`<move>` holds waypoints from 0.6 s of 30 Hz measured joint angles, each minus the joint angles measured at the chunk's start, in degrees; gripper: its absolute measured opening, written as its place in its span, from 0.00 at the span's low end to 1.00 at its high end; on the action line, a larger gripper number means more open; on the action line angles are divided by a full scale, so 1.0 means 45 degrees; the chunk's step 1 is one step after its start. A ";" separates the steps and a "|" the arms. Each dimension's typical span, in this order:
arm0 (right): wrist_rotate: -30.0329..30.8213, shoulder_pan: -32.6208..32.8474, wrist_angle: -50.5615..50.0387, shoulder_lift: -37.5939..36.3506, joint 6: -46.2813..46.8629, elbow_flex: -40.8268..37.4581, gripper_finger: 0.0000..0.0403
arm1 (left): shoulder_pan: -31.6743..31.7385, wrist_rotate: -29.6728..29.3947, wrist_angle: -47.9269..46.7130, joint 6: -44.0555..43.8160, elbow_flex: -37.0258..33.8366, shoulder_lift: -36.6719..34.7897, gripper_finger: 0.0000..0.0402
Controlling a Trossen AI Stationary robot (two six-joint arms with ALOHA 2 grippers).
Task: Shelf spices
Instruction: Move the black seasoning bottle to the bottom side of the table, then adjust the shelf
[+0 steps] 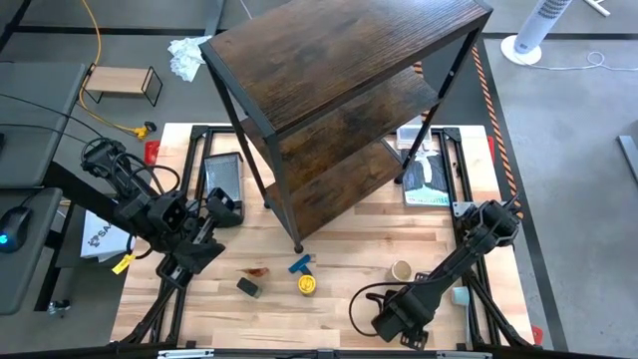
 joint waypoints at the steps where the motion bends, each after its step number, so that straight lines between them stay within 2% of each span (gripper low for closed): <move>1: -0.0079 -0.0002 0.0002 0.0000 -0.0051 0.0000 0.90 | 0.0000 -0.0008 -0.0003 0.0083 0.0000 0.0000 0.68; 6: -0.0119 0.0000 -0.0122 -0.0124 -0.0033 0.0000 0.93 | -0.0182 -0.0052 -0.0270 0.0396 0.0000 -0.0072 0.67; 9: 0.0474 0.0085 -0.0347 -0.0499 0.0307 0.0319 0.92 | -0.0627 -0.0866 -0.1778 0.0421 0.0015 -0.0210 0.60; 13: 0.2324 0.0286 -0.0899 -0.1135 0.1271 0.1290 0.90 | -0.1479 -0.2326 -0.3996 -0.0893 0.0015 -0.0090 0.40; 17: 0.4906 0.0476 -0.2308 -0.1606 0.2985 0.2651 0.90 | -0.2030 -0.3860 -0.5597 -0.2881 0.0015 0.0549 0.09; 18: 0.5551 0.0481 -0.2415 -0.1703 0.3497 0.2973 0.90 | -0.2002 -0.4252 -0.5905 -0.3629 0.0015 0.0898 0.05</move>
